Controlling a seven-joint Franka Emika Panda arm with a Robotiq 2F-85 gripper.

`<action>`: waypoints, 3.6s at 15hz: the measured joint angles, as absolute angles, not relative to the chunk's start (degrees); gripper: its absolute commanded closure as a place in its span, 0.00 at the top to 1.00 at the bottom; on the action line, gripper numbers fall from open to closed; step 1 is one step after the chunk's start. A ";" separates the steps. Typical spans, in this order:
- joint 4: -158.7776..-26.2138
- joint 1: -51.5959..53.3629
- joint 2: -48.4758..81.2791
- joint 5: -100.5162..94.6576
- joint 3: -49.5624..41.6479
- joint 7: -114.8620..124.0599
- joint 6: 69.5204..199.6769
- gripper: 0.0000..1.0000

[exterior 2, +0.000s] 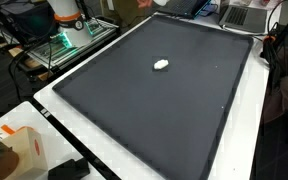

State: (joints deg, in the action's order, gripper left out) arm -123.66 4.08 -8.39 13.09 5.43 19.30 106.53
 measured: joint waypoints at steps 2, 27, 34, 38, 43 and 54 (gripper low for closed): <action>-123.66 4.04 -8.39 13.08 5.40 19.32 106.53 0.04; -137.75 3.21 -6.24 13.40 3.43 12.84 126.72 0.04; -138.14 3.34 -5.01 13.05 3.83 14.10 134.95 0.01; -138.83 3.38 -2.37 4.99 5.31 23.28 147.25 0.04; -138.68 3.59 -1.00 2.65 5.73 28.01 147.78 0.01; -136.68 3.85 7.82 -6.55 3.11 32.31 151.27 0.01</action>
State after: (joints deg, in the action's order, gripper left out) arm -136.68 3.85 7.82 -6.55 3.11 32.31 151.27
